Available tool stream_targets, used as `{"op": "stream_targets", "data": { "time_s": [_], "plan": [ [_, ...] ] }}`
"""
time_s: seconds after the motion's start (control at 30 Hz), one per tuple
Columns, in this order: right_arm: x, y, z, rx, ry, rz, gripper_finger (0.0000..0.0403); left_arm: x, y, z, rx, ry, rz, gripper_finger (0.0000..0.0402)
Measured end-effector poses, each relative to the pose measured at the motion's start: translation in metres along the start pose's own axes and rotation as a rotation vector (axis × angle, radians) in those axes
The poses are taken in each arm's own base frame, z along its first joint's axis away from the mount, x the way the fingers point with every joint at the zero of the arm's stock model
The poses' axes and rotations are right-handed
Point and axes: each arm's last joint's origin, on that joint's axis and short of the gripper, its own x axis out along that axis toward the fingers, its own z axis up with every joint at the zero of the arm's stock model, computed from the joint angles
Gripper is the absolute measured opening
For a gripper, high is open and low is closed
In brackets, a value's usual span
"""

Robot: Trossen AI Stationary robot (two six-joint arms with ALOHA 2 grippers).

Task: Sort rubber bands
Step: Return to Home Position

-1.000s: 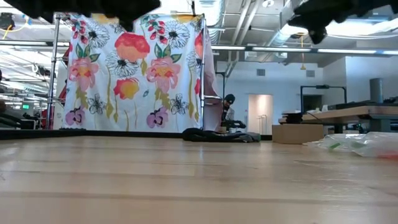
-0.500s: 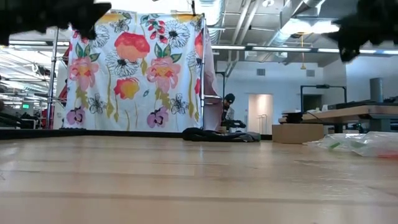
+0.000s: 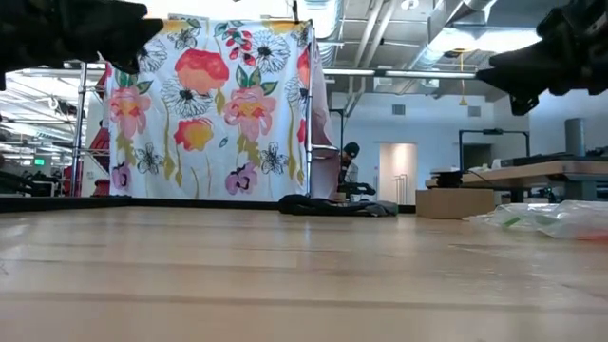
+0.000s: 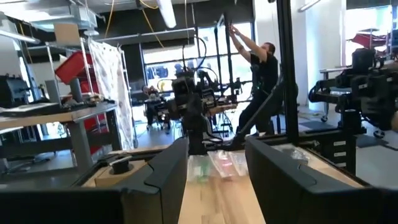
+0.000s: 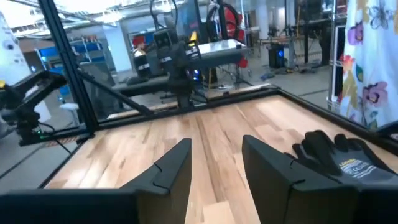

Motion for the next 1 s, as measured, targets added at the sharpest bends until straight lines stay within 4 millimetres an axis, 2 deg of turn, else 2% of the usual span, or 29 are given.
{"op": "stream_targets", "data": {
  "time_s": [0.23, 0.47, 0.6, 0.77, 1.0],
  "plan": [
    [0.000, 0.000, -0.005, -0.011, 0.040, 0.001, 0.0140, -0.018, 0.003, 0.001, -0.004, -0.002, 0.045, 0.0160],
    [0.001, -0.001, -0.002, -0.032, -0.013, -0.045, 0.0140, -0.019, 0.003, -0.007, -0.010, 0.080, 0.079, 0.0160],
    [0.005, -0.003, -0.018, -0.032, -0.010, -0.036, 0.0140, -0.019, 0.003, -0.012, -0.029, 0.126, 0.090, 0.0160],
    [0.005, -0.002, -0.019, -0.011, 0.005, -0.004, 0.0140, -0.019, 0.003, -0.011, -0.043, 0.118, 0.081, 0.0160],
    [0.006, -0.004, -0.018, -0.041, -0.006, -0.083, 0.0140, -0.020, 0.003, -0.019, -0.004, 0.206, 0.094, 0.0160]
  ]
}}
